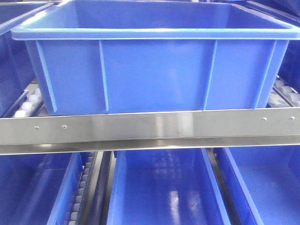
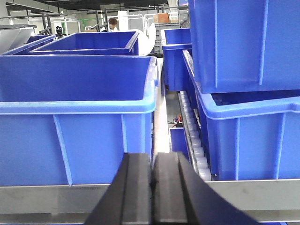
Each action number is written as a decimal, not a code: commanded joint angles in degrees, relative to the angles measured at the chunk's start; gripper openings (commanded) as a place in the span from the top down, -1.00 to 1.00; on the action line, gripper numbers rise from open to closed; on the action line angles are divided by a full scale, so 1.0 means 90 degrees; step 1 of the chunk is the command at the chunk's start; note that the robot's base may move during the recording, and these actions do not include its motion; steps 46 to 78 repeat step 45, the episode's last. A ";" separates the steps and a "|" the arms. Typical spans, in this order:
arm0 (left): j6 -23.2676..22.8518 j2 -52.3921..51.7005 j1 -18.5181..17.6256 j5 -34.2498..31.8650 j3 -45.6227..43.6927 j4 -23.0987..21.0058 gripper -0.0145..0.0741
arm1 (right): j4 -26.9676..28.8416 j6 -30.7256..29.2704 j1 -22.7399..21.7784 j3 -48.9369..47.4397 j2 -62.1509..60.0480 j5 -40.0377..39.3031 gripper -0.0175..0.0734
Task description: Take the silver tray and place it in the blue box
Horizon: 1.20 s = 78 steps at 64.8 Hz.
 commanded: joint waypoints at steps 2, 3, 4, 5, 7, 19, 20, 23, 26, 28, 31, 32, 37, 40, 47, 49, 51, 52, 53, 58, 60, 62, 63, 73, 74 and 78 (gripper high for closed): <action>-0.0068 -0.0105 0.0013 -0.0564 0.0120 -0.0009 0.67 | 0.0015 -0.0079 -0.0032 -0.0114 -0.0128 -0.0552 0.50; -0.0068 -0.0105 0.0013 -0.0564 0.0120 -0.0009 0.67 | 0.0015 -0.0079 -0.0032 -0.0114 -0.0128 -0.0552 0.50; -0.0068 -0.0105 0.0013 -0.0550 0.0120 -0.0026 0.67 | 0.0015 -0.0079 -0.0032 -0.0114 -0.0128 -0.0552 0.50; -0.0068 -0.0105 0.0013 -0.0550 0.0120 -0.0038 0.67 | 0.0015 -0.0079 -0.0032 -0.0114 -0.0128 -0.0552 0.50; -0.0068 -0.0105 0.0013 -0.0550 0.0120 -0.0038 0.67 | 0.0015 -0.0079 -0.0032 -0.0114 -0.0128 -0.0552 0.50; -0.0068 -0.0105 0.0013 -0.0550 0.0120 -0.0038 0.67 | 0.0015 -0.0079 -0.0032 -0.0114 -0.0128 -0.0552 0.50; -0.0068 -0.0105 0.0013 -0.0550 0.0120 -0.0038 0.67 | 0.0015 -0.0079 -0.0032 -0.0114 -0.0128 -0.0552 0.50; -0.0068 -0.0105 0.0013 -0.0550 0.0120 -0.0038 0.67 | 0.0015 -0.0079 -0.0032 -0.0114 -0.0128 -0.0552 0.50; -0.0068 -0.0105 0.0013 -0.0550 0.0120 -0.0038 0.67 | 0.0015 -0.0079 -0.0032 -0.0114 -0.0128 -0.0552 0.50; -0.0068 -0.0105 0.0013 -0.0550 0.0120 -0.0038 0.67 | 0.0015 -0.0079 -0.0032 -0.0114 -0.0128 -0.0552 0.50; -0.0068 -0.0105 0.0013 -0.0550 0.0120 -0.0038 0.67 | 0.0015 -0.0079 -0.0032 -0.0114 -0.0128 -0.0552 0.50; -0.0068 -0.0105 0.0013 -0.0550 0.0120 -0.0038 0.67 | 0.0015 -0.0079 -0.0032 -0.0114 -0.0128 -0.0552 0.50; -0.0068 -0.0105 0.0013 -0.0550 0.0120 -0.0038 0.67 | 0.0015 -0.0079 -0.0032 -0.0114 -0.0128 -0.0552 0.50; -0.0068 -0.0105 0.0013 -0.0550 0.0120 -0.0038 0.67 | 0.0015 -0.0079 -0.0032 -0.0114 -0.0128 -0.0552 0.50; -0.0068 -0.0105 0.0013 -0.0550 0.0120 -0.0038 0.67 | 0.0015 -0.0079 -0.0032 -0.0114 -0.0128 -0.0552 0.50; -0.0068 -0.0105 0.0013 -0.0550 0.0120 -0.0038 0.67 | 0.0015 -0.0079 -0.0032 -0.0114 -0.0128 -0.0552 0.50; -0.0068 -0.0105 0.0013 -0.0550 0.0120 -0.0038 0.67 | 0.0015 -0.0079 -0.0032 -0.0114 -0.0128 -0.0552 0.50; -0.0068 -0.0105 0.0013 -0.0550 0.0120 -0.0038 0.67 | 0.0015 -0.0079 -0.0032 -0.0114 -0.0128 -0.0552 0.50; -0.0068 -0.0105 0.0013 -0.0550 0.0120 -0.0038 0.67 | 0.0015 -0.0079 -0.0032 -0.0114 -0.0128 -0.0552 0.50; -0.0068 -0.0105 0.0013 -0.0550 0.0120 -0.0038 0.67 | 0.0015 -0.0079 -0.0032 -0.0114 -0.0128 -0.0552 0.50; -0.0068 -0.0105 0.0013 -0.0550 0.0120 -0.0038 0.67 | 0.0015 -0.0079 -0.0032 -0.0114 -0.0128 -0.0552 0.50; -0.0068 -0.0105 0.0013 -0.0550 0.0120 -0.0038 0.67 | 0.0015 -0.0079 -0.0032 -0.0114 -0.0128 -0.0552 0.50; -0.0068 -0.0105 0.0013 -0.0550 0.0120 -0.0038 0.67 | 0.0015 -0.0079 -0.0032 -0.0114 -0.0128 -0.0552 0.50; -0.0068 -0.0105 0.0013 -0.0550 0.0120 -0.0038 0.67 | 0.0015 -0.0079 -0.0032 -0.0114 -0.0128 -0.0552 0.50; -0.0068 -0.0105 0.0013 -0.0550 0.0120 -0.0038 0.67 | 0.0015 -0.0079 -0.0032 -0.0114 -0.0128 -0.0552 0.50; -0.0068 -0.0105 0.0013 -0.0550 0.0120 -0.0038 0.67 | 0.0015 -0.0079 -0.0032 -0.0114 -0.0128 -0.0552 0.50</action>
